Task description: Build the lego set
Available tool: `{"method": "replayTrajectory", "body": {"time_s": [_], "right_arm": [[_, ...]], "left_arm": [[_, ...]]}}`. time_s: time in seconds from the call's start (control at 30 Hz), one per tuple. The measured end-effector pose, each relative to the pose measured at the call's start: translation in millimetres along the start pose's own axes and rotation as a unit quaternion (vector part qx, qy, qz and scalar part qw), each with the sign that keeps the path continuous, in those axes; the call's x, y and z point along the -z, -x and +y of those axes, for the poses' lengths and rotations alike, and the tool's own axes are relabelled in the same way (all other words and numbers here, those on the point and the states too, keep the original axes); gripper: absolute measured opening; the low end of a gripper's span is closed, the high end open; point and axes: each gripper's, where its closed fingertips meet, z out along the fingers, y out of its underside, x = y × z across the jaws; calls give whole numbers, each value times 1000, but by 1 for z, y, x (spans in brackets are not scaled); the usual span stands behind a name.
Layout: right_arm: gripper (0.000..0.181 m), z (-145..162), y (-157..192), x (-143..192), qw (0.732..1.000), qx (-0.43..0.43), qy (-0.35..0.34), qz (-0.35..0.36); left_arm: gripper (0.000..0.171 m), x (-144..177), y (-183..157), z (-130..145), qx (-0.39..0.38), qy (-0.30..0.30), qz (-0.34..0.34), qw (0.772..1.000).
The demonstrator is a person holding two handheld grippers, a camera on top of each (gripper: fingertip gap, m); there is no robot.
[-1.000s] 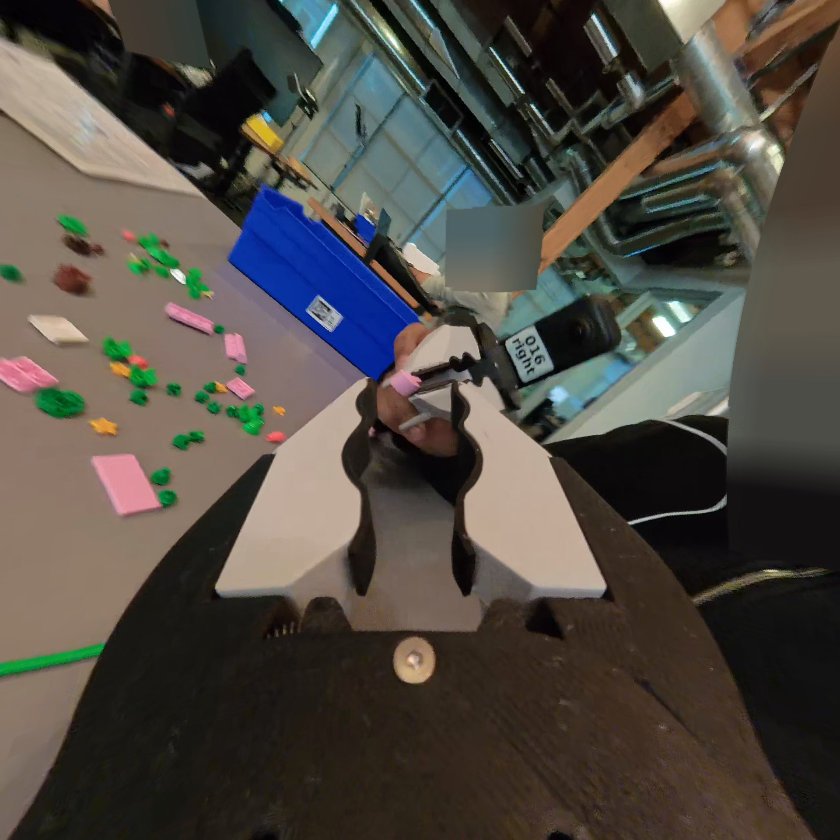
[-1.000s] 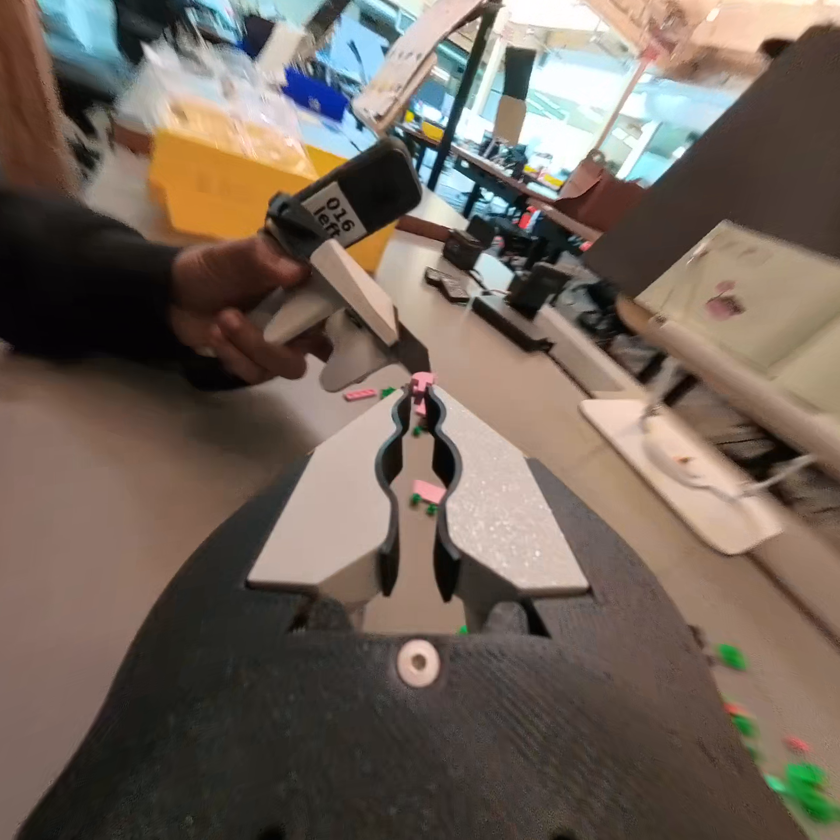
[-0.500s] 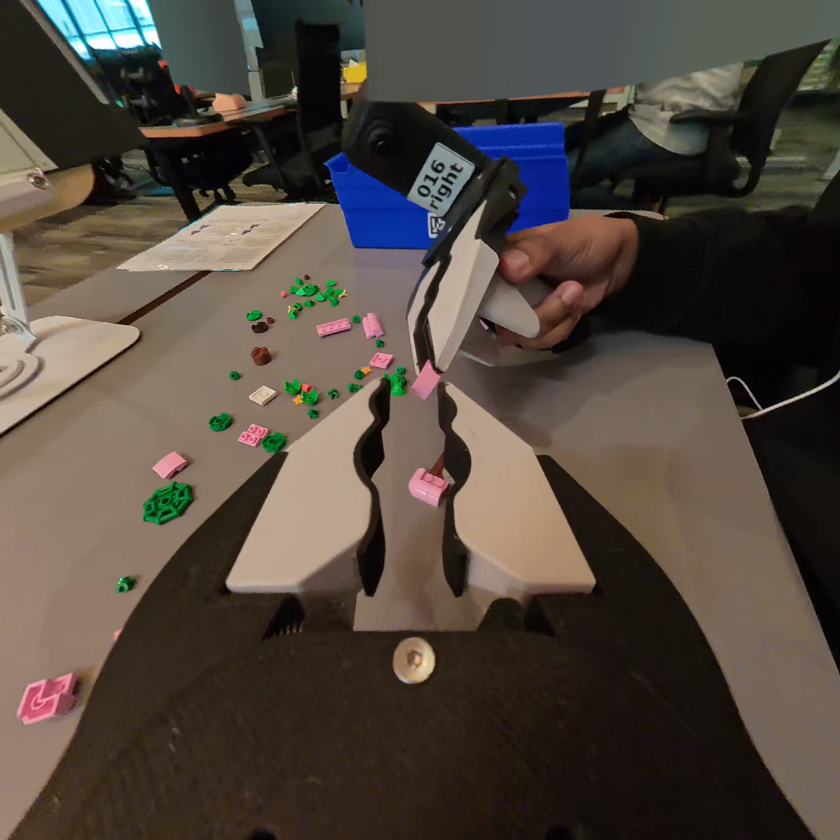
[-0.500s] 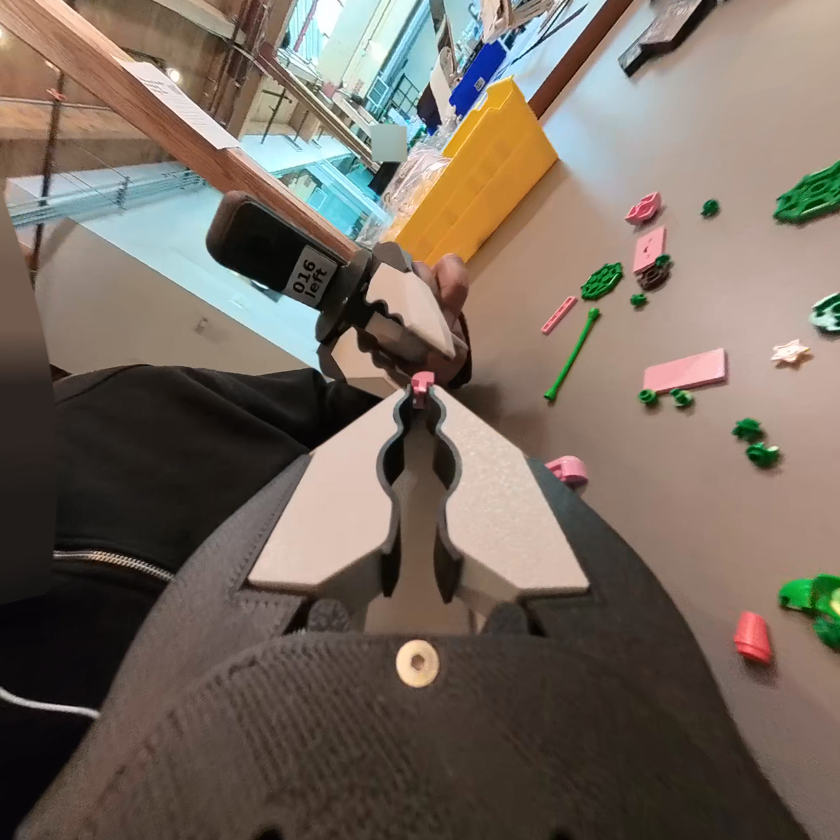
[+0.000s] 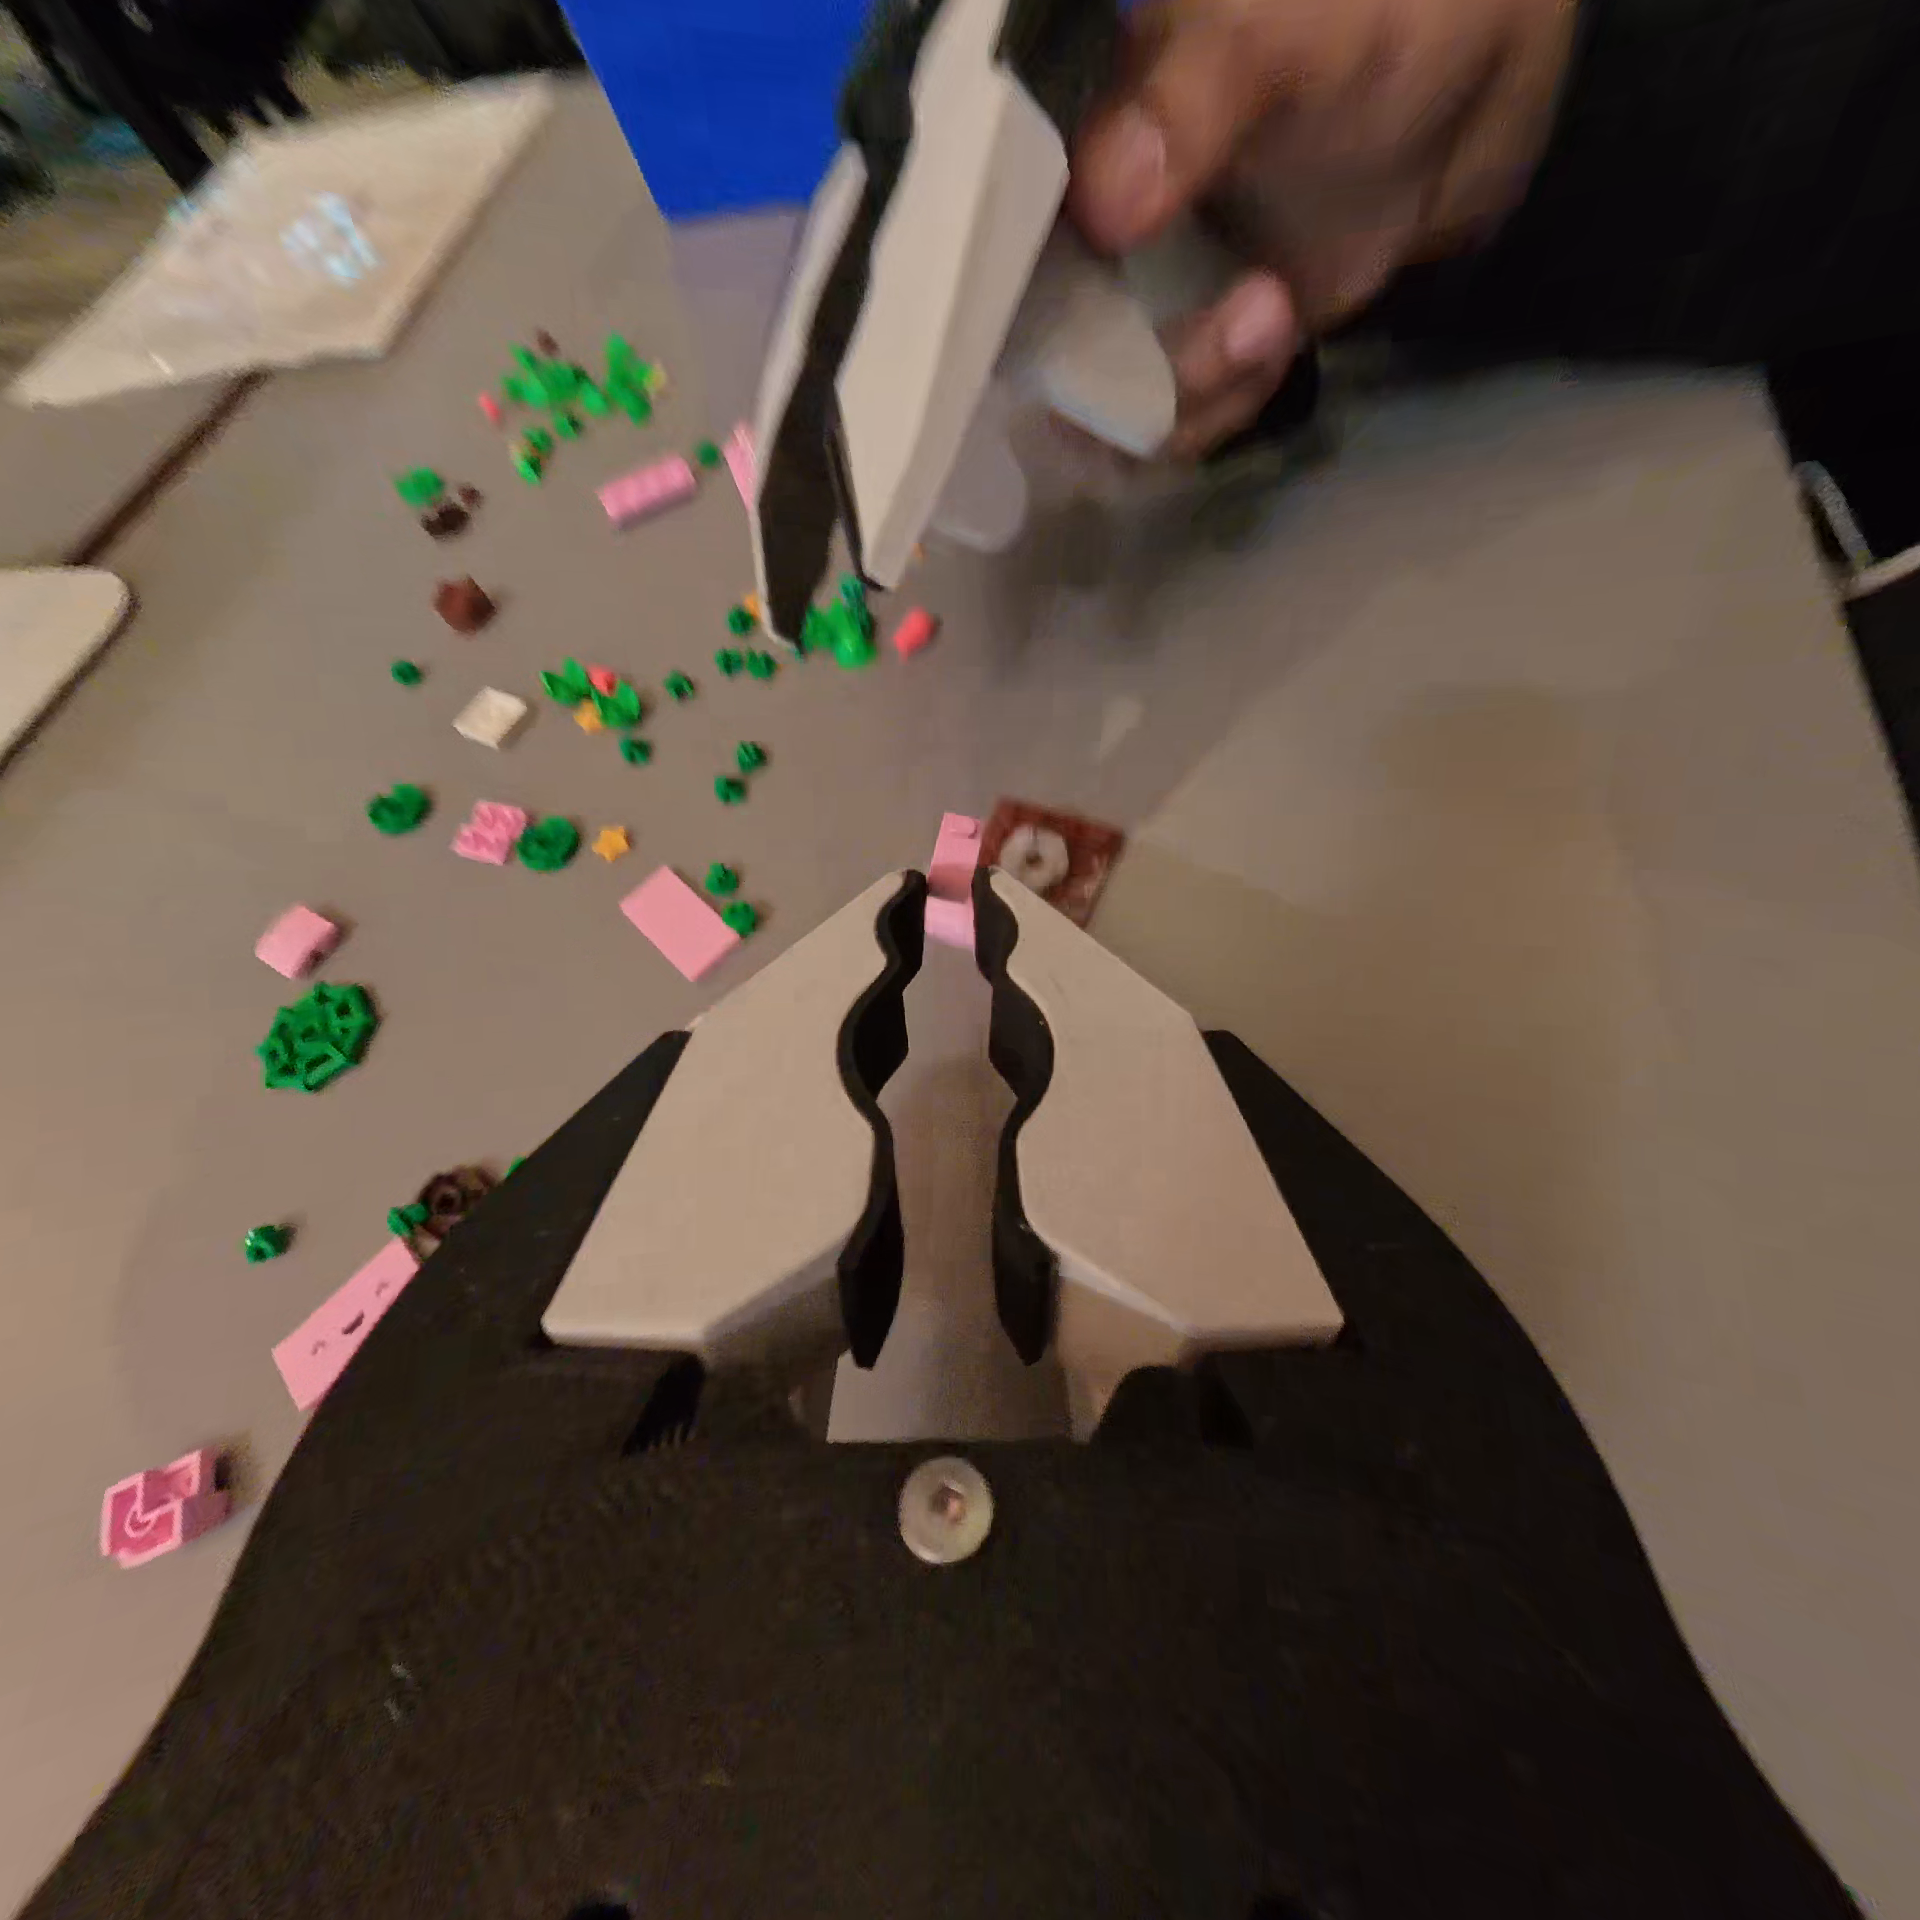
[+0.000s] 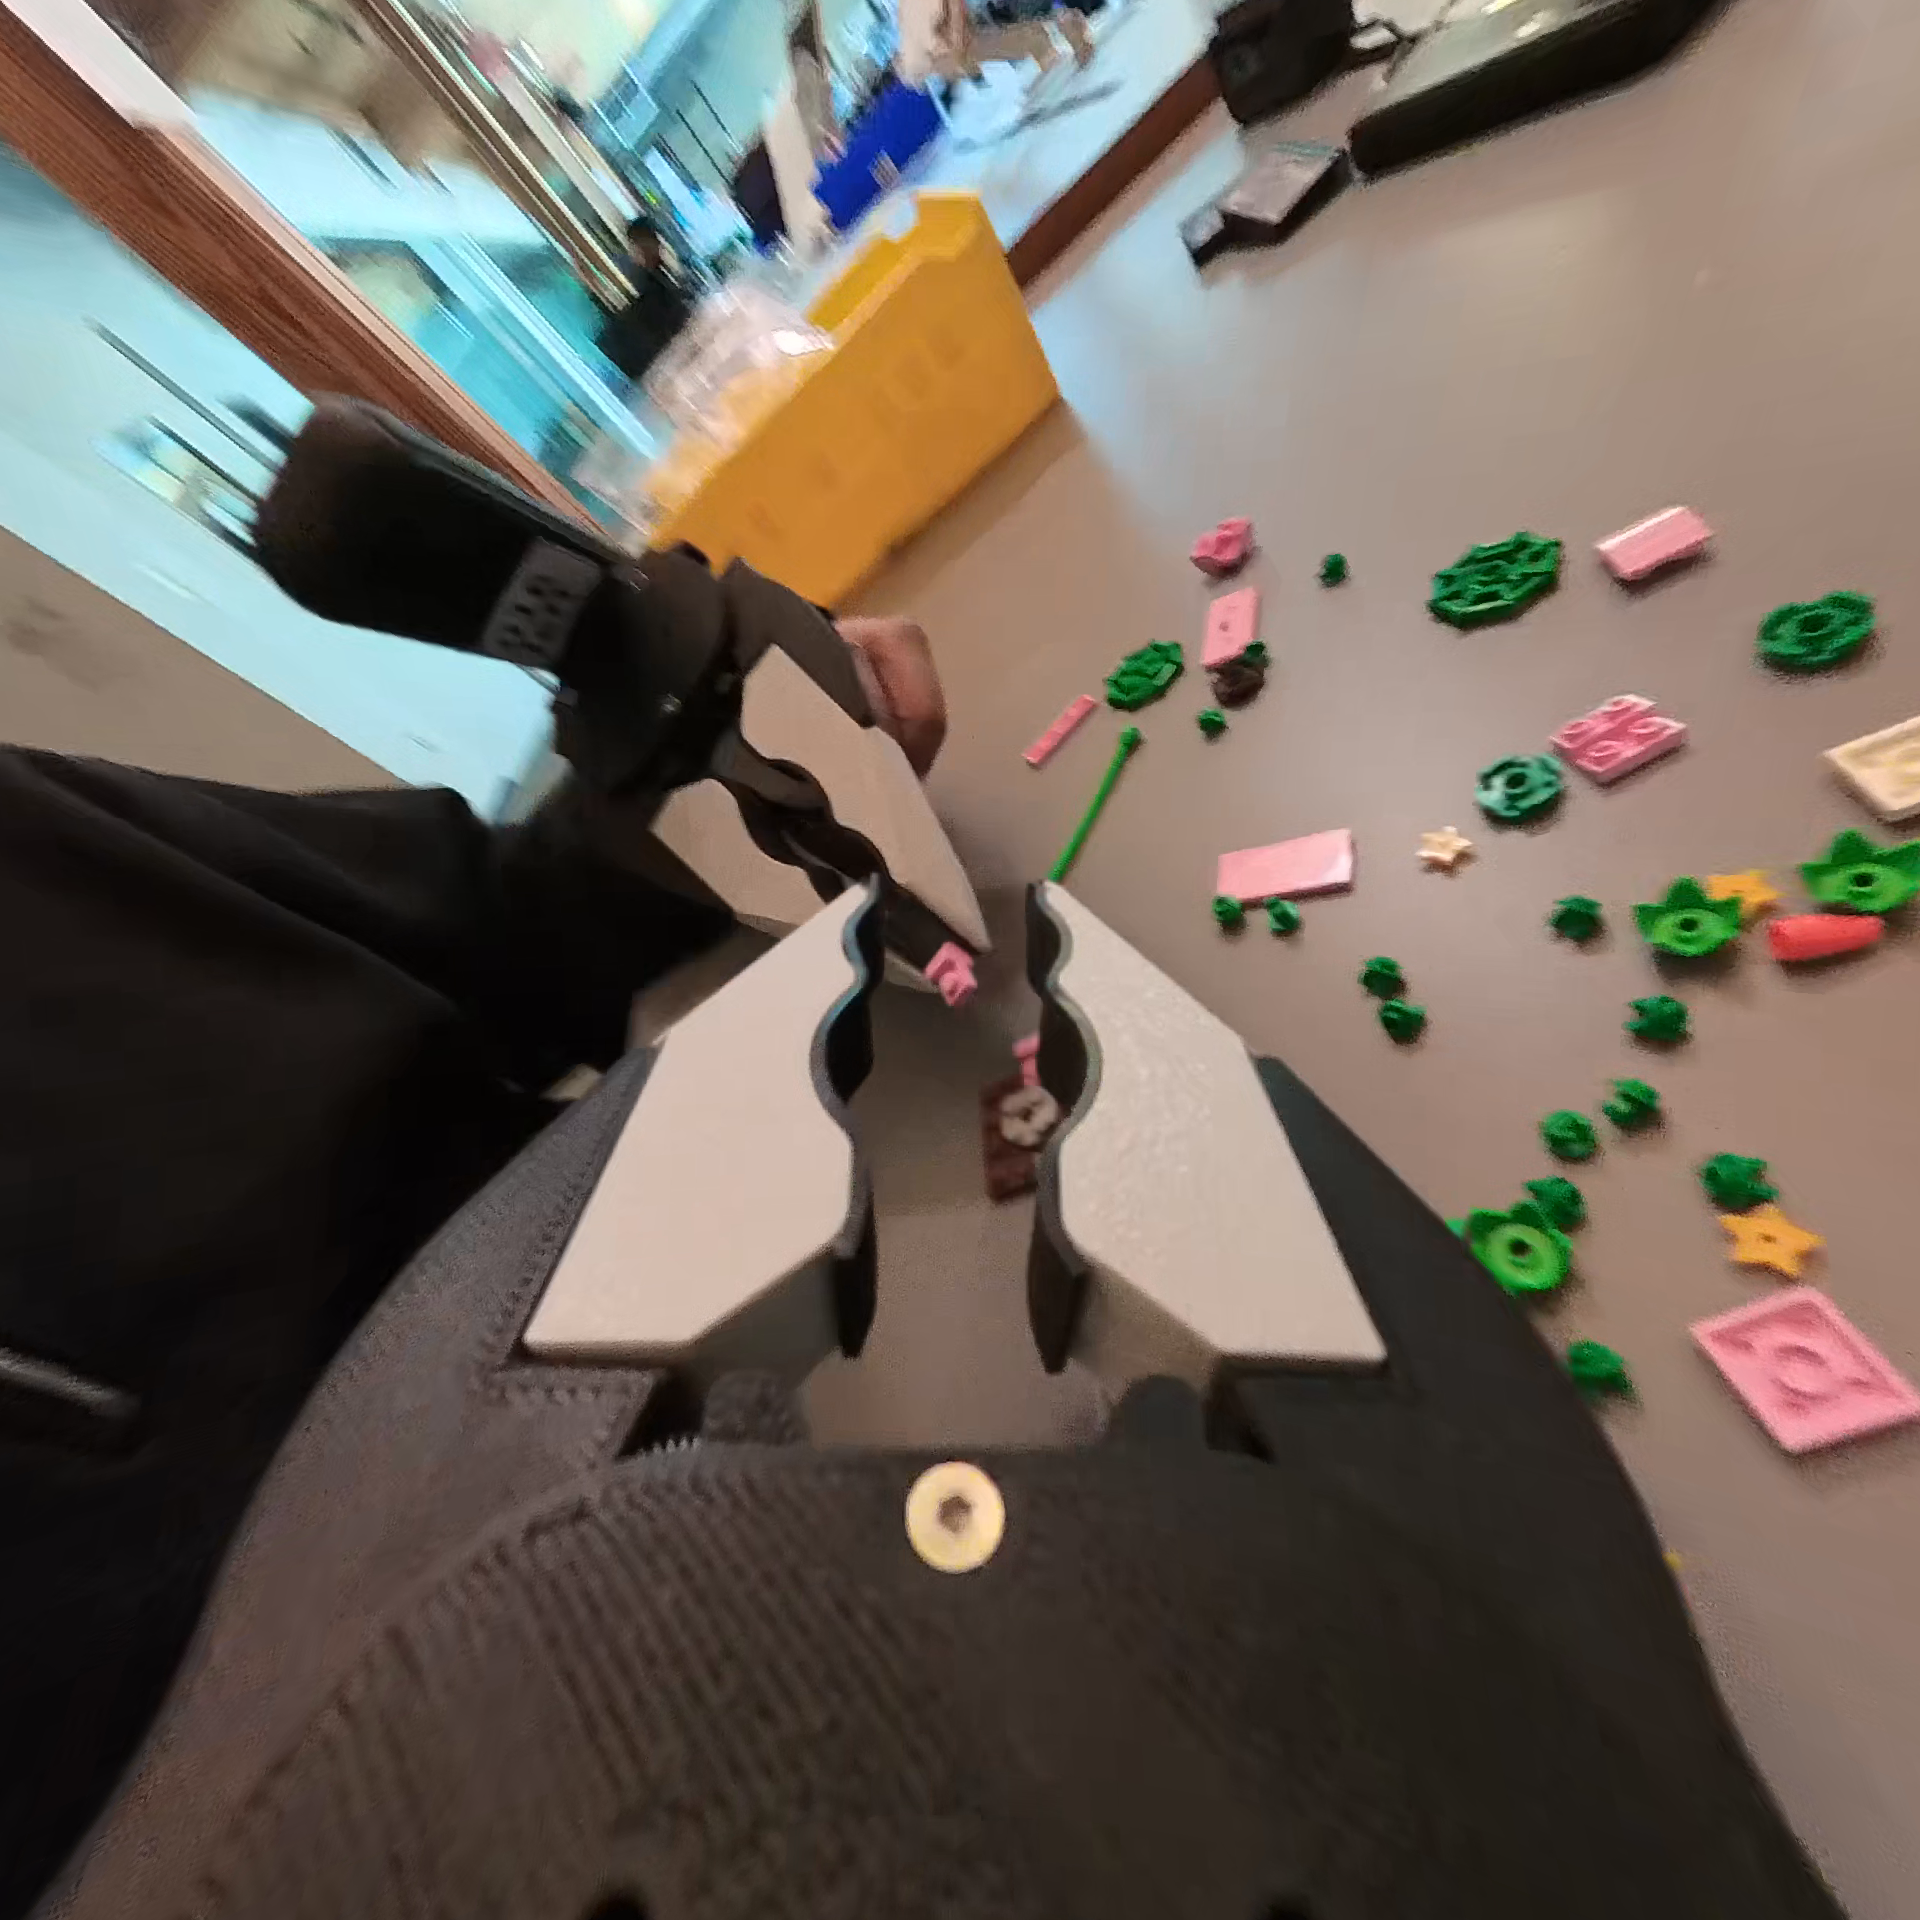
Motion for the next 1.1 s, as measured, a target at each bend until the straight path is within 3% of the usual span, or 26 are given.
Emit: {"method": "replayTrajectory", "body": {"time_s": [0.27,0.67,1.1], "right_arm": [[24,34,-12,-16,989,84,100,73],[23,46,-27,-15,974,122,143,126],[28,54,-28,-14,971,117,168,122]], "left_arm": [[6,-8,-12,16,-23,57,27,998],[7,-17,-13,29,-52,106,13,993],[9,-16,-9,28,-48,104,-1,993]]}}
